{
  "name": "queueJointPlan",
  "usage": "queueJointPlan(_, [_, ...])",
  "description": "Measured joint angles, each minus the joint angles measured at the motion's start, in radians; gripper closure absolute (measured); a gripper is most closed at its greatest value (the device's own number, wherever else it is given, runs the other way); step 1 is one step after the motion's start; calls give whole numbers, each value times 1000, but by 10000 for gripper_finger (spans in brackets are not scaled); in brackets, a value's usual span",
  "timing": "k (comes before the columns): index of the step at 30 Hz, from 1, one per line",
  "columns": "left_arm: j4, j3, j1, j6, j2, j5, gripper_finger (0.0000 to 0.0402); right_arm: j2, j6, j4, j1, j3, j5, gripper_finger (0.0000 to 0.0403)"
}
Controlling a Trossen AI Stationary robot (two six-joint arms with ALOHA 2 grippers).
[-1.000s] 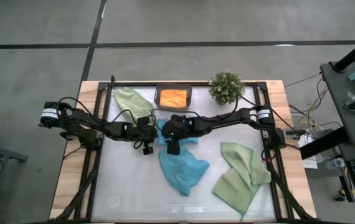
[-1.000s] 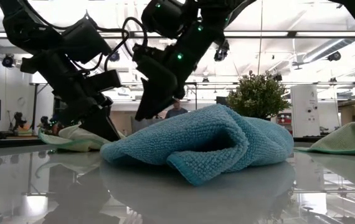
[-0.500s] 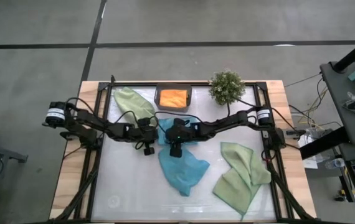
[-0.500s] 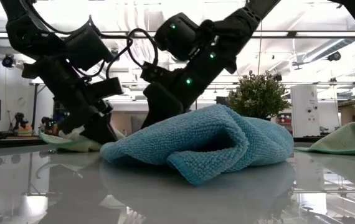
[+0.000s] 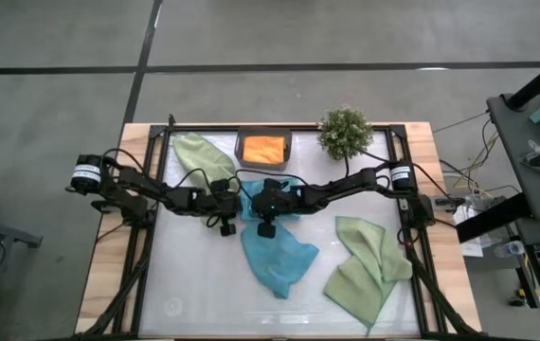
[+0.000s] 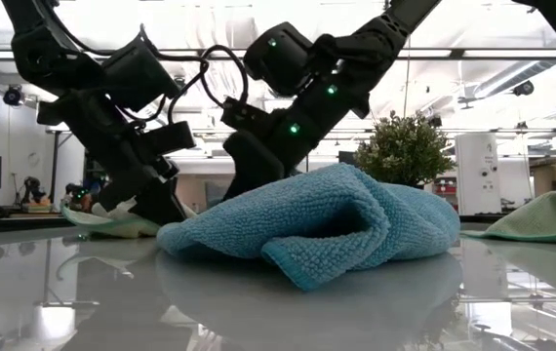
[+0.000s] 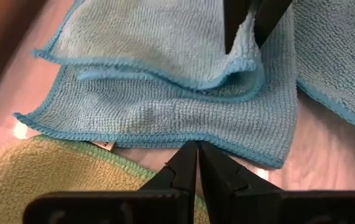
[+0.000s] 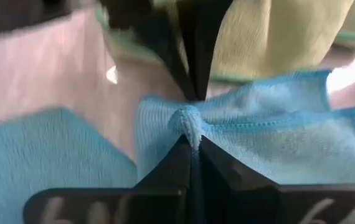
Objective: Fold microfiber towels
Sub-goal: Fold the left blue microfiber towel
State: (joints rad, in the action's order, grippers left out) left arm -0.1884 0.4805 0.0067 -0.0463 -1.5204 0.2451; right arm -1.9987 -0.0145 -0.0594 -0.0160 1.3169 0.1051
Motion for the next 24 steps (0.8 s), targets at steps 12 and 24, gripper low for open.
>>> queueJointPlan(12, [5, 0, 0, 0, 1, -1, 396, -13, -9, -19, -2, 57, 0, 394])
queueJointPlan(24, [84, -3, 0, 0, 62, -9, 396, -90, -49, -94, -2, 53, -87, 366])
